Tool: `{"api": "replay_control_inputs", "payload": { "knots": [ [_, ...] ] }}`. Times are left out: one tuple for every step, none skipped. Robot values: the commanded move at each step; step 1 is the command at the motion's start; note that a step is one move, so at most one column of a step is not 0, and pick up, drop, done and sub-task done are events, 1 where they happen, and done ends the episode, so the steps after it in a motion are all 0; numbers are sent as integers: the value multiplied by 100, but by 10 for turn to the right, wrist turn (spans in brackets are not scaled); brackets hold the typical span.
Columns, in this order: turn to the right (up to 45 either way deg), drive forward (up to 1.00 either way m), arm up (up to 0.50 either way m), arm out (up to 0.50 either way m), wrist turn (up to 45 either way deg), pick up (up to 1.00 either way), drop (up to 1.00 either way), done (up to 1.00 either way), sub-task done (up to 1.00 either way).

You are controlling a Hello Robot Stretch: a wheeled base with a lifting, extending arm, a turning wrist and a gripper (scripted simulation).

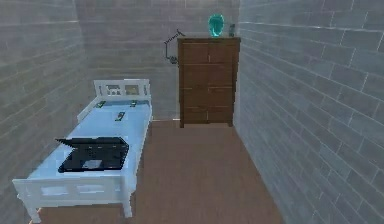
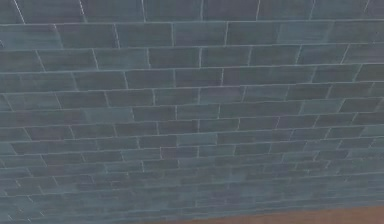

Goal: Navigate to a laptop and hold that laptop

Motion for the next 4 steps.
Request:
{"api": "replay_control_inputs", "payload": {
  "knots": [
    [0, 70, 0, 0, 0, 0, 0, 0, 0],
    [-450, 0, 0, 0, 0, 0, 0, 0, 0],
    [-450, 0, 0, 0, 0, 0, 0, 0, 0],
    [-450, 0, 0, 0, 0, 0, 0, 0, 0]
  ]
}}
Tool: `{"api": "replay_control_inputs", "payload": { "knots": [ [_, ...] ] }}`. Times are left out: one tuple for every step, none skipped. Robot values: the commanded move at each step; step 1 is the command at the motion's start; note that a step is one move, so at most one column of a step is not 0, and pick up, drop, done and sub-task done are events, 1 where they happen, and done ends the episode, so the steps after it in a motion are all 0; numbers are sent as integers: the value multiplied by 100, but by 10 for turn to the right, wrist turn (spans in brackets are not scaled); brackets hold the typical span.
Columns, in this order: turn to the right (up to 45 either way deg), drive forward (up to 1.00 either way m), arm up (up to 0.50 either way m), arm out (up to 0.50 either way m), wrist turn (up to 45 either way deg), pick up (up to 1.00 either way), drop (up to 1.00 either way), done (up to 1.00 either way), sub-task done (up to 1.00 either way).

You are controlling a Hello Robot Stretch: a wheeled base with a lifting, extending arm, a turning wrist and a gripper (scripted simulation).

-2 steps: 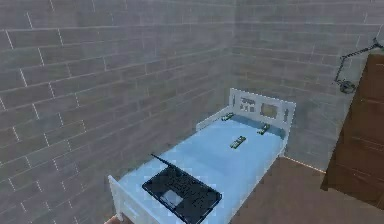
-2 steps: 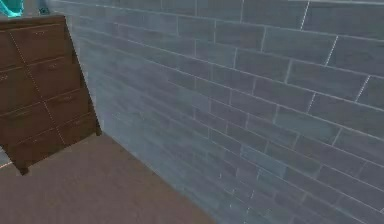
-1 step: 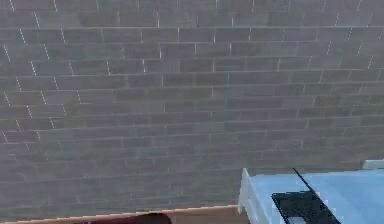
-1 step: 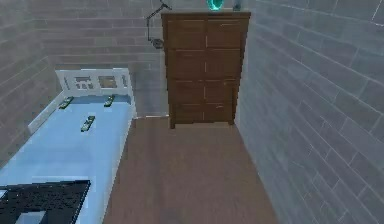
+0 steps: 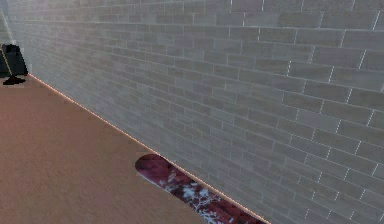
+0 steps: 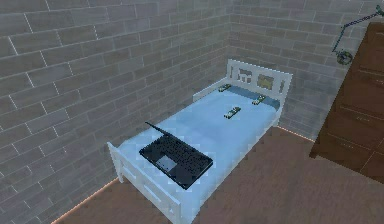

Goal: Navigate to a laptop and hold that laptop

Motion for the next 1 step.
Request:
{"api": "replay_control_inputs", "payload": {
  "knots": [
    [0, 0, 46, 0, 0, 0, 0, 0, 0]
  ]
}}
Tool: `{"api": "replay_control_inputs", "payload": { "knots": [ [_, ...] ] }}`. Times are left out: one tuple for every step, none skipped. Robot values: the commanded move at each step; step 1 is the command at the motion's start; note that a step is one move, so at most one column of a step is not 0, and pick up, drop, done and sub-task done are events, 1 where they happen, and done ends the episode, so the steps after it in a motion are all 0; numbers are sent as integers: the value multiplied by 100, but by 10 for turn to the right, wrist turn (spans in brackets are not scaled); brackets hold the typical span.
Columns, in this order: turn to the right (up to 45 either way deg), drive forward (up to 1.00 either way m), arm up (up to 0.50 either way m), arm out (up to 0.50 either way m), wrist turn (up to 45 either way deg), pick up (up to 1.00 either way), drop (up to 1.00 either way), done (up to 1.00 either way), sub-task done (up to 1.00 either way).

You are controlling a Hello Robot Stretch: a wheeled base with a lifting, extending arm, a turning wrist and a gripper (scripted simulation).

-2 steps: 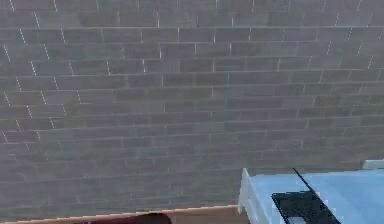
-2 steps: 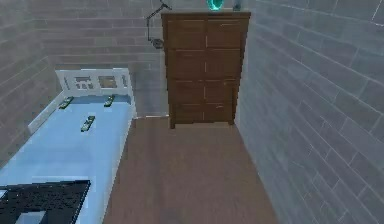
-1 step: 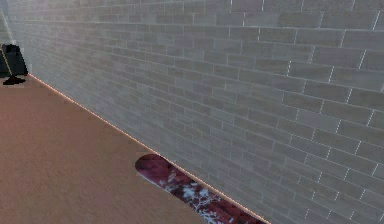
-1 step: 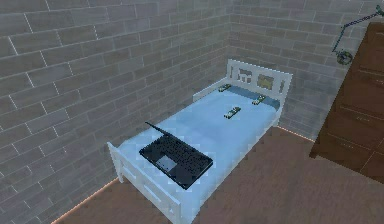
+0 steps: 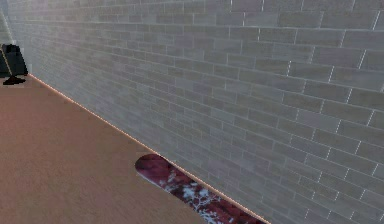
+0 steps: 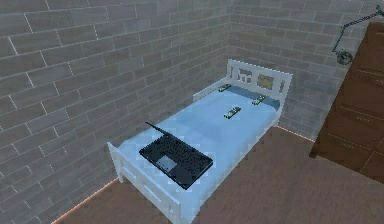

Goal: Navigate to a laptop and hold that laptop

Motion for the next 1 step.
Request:
{"api": "replay_control_inputs", "payload": {
  "knots": [
    [0, 0, 0, 44, 0, 0, 0, 0, 0]
  ]
}}
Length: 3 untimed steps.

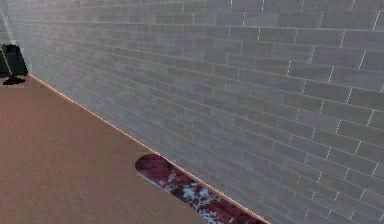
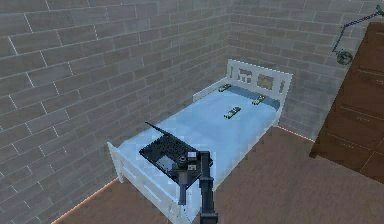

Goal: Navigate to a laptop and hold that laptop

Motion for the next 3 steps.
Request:
{"api": "replay_control_inputs", "payload": {
  "knots": [
    [0, 0, 0, 0, 450, 0, 0, 0, 0],
    [0, 0, 0, 0, 450, 0, 0, 0, 0],
    [0, 0, 0, 0, 450, 0, 0, 0, 0]
  ]
}}
